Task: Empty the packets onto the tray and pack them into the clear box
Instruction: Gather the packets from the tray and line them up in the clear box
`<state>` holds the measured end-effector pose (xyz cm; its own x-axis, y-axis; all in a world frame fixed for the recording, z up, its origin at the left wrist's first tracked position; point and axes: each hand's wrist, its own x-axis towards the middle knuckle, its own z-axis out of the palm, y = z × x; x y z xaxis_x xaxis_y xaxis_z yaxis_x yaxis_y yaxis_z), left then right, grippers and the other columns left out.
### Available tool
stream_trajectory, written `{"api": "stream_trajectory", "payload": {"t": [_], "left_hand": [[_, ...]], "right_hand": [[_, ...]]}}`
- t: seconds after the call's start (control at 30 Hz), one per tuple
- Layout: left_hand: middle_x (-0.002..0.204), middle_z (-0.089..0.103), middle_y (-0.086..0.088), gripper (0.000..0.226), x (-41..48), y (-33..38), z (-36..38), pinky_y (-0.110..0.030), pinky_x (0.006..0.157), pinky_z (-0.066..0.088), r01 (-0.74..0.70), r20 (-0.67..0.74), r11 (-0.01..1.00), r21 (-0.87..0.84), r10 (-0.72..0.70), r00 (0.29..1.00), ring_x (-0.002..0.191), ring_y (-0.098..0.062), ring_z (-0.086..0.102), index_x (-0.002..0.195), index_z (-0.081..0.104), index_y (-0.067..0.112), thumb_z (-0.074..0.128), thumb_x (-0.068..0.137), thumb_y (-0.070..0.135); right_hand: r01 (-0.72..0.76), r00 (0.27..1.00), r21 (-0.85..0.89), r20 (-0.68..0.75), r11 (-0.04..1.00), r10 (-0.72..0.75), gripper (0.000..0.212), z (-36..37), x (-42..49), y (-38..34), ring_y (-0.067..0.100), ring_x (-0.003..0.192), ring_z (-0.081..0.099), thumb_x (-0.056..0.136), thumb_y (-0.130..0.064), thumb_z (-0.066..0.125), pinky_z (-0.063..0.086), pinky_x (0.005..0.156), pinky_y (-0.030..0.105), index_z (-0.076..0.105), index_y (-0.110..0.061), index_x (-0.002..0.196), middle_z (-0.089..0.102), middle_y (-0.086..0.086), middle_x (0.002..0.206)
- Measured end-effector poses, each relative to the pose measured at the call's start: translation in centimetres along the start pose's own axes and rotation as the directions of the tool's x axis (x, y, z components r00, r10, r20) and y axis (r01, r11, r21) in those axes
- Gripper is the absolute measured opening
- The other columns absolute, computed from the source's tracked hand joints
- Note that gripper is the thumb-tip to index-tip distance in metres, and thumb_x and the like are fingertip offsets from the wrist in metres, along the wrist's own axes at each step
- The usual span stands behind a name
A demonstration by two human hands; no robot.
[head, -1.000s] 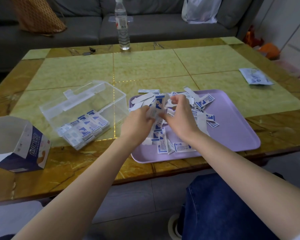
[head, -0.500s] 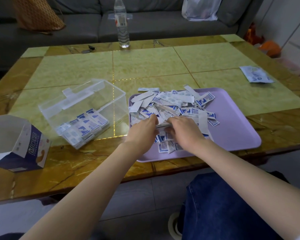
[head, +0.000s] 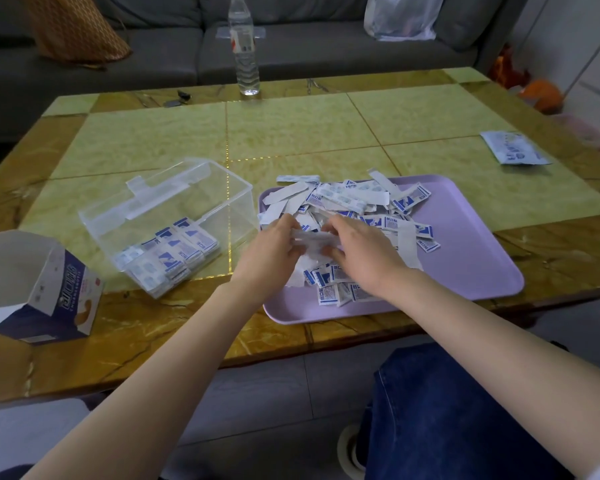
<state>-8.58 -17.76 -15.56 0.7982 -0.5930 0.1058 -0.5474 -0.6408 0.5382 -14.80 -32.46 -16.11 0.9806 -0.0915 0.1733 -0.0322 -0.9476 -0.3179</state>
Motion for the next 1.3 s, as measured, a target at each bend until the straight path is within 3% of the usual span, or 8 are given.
{"api": "stream_trajectory", "payload": {"t": [0.17,0.27,0.47,0.73,0.83,0.97,1.1,1.3], "left_hand": [[0.117,0.052,-0.009,0.034,-0.2,-0.8,1.2,-0.036,0.085,0.044,0.067,0.120,0.997,0.028,-0.070,0.990,0.102,-0.024,0.052,0.119,0.043,0.010,0.055,0.088,0.006],[0.105,0.060,-0.013,0.027,-0.1,-0.7,1.1,-0.042,0.078,0.047,0.084,0.127,0.996,0.044,-0.089,0.988,0.093,-0.031,0.055,0.112,0.045,0.010,0.053,0.088,0.002],[0.093,0.061,-0.009,0.029,-0.1,-0.6,0.7,-0.043,0.073,0.046,0.037,-0.003,0.999,-0.038,-0.037,0.999,0.084,-0.030,0.056,0.114,0.039,0.008,0.050,0.089,0.000],[0.098,0.061,-0.012,0.022,-0.2,-1.5,1.4,-0.043,0.074,0.044,-0.006,-0.007,1.000,-0.014,0.006,1.000,0.089,-0.030,0.054,0.099,0.043,0.011,0.055,0.086,-0.001],[0.104,0.055,-0.012,0.025,-0.5,-1.6,1.7,-0.037,0.077,0.042,0.004,0.000,1.000,-0.014,-0.004,1.000,0.095,-0.030,0.051,0.107,0.045,0.008,0.055,0.086,0.001],[0.122,0.040,-0.009,0.046,-0.8,-1.3,1.2,-0.032,0.093,0.033,-0.049,-0.083,0.981,0.187,0.065,0.994,0.113,-0.027,0.041,0.127,0.043,0.013,0.062,0.085,0.014],[0.131,0.037,-0.004,0.048,-0.7,-1.1,1.3,-0.032,0.099,0.030,-0.167,0.048,0.908,0.385,0.160,0.986,0.121,-0.024,0.036,0.136,0.035,0.020,0.052,0.091,0.020],[0.122,0.039,-0.009,0.036,-1.1,-1.7,2.4,-0.030,0.095,0.032,-0.139,0.157,0.918,0.373,0.085,0.984,0.112,-0.025,0.038,0.130,0.042,0.011,0.042,0.095,0.018]], "right_hand": [[-0.061,0.985,-0.035,0.158,0.998,0.065,0.022,0.8,0.3,-0.1,0.024,0.109,0.054,0.093,-0.018,0.051,0.044,0.088,0.036,0.054,-0.016,0.115,0.059,0.003,0.119],[-0.041,0.992,-0.033,0.115,0.999,0.045,0.015,0.4,0.6,-0.6,0.026,0.095,0.059,0.095,-0.020,0.048,0.041,0.072,0.032,0.060,-0.017,0.104,0.065,0.003,0.103],[-0.014,0.999,-0.052,0.050,0.999,0.017,0.013,-0.1,1.3,-0.9,0.028,0.087,0.060,0.094,-0.010,0.047,0.040,0.064,0.032,0.058,-0.013,0.099,0.063,0.006,0.096],[-0.015,0.946,0.008,0.324,1.000,0.012,0.022,0.1,0.3,-1.8,0.028,0.101,0.052,0.090,0.003,0.041,0.035,0.071,0.032,0.049,-0.012,0.105,0.052,0.008,0.106],[0.022,0.959,-0.068,0.285,0.997,-0.001,0.031,0.6,0.1,-1.9,0.027,0.108,0.052,0.091,0.002,0.043,0.038,0.074,0.032,0.049,-0.009,0.119,0.053,0.008,0.116],[0.059,0.972,-0.132,0.234,0.989,-0.027,0.023,0.1,0.4,-1.8,0.027,0.101,0.054,0.092,-0.002,0.043,0.034,0.067,0.031,0.053,-0.012,0.111,0.056,0.007,0.109],[0.080,0.971,-0.135,0.232,0.988,-0.047,0.028,0.2,0.2,-2.0,0.028,0.105,0.053,0.092,-0.004,0.044,0.038,0.077,0.034,0.052,-0.012,0.118,0.058,0.007,0.113],[-0.154,0.982,0.073,0.123,0.985,0.145,0.030,1.5,-0.7,0.0,0.019,0.117,0.049,0.091,-0.018,0.057,0.039,0.097,0.034,0.054,-0.016,0.120,0.058,-0.001,0.124]]}}
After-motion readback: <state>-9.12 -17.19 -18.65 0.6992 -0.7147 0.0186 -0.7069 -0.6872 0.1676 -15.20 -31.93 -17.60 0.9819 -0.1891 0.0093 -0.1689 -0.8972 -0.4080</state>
